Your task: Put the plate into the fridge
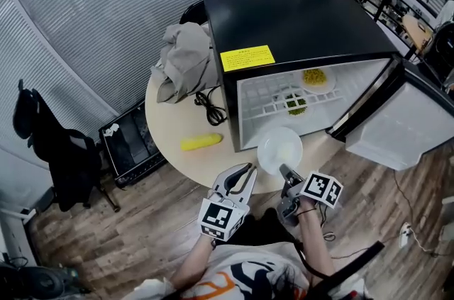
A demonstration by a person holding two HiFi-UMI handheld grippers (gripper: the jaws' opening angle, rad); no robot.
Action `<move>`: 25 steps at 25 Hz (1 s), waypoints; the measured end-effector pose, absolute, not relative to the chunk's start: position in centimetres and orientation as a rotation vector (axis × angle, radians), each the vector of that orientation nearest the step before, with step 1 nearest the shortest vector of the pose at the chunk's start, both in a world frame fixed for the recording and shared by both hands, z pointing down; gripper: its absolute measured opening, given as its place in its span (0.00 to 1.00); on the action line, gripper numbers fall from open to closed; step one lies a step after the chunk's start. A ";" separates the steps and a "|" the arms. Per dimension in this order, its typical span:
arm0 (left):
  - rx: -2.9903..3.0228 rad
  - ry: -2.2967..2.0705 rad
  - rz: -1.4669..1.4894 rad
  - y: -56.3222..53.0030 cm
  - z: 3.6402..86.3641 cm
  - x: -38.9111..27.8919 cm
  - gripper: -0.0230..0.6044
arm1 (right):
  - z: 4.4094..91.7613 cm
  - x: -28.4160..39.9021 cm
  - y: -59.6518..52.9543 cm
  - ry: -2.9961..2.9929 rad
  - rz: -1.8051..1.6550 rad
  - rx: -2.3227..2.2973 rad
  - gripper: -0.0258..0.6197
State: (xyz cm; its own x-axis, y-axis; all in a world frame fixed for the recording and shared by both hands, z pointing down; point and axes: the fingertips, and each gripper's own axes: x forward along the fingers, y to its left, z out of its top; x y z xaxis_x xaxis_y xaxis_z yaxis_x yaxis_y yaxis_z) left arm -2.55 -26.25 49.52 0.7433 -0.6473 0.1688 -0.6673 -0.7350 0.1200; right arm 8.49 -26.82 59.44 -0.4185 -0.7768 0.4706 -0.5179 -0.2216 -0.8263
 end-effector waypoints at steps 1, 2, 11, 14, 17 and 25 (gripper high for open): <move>2.765 -1.050 0.173 -26.3 49.6 -2.4 0.11 | 59.5 8.5 -27.2 1.804 -1.697 -1.548 0.09; 2.762 -1.048 0.172 -26.3 49.7 -2.3 0.11 | 59.6 8.6 -27.5 1.806 -1.701 -1.549 0.09; 2.775 -1.084 0.157 -27.9 48.7 -1.1 0.11 | 61.6 9.1 -31.7 1.827 -1.769 -1.534 0.09; 2.778 -1.108 0.145 -28.6 48.1 -0.8 0.11 | 62.5 8.9 -33.2 1.850 -1.797 -1.535 0.09; 2.779 -1.130 0.144 -29.2 47.7 -0.7 0.11 | 63.5 8.5 -34.5 1.869 -1.831 -1.537 0.09; 2.771 -1.185 0.144 -30.6 47.3 -0.4 0.11 | 65.1 8.6 -36.9 1.883 -1.863 -1.550 0.09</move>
State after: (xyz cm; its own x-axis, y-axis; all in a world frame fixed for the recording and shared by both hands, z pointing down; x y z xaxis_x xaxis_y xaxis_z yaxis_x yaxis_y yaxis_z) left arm -0.43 -30.55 47.32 0.6882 -0.7126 0.1362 -0.7245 -0.6850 0.0771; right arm 8.60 -36.93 65.06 -0.4880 -0.6628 0.5679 -0.5749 -0.2455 -0.7805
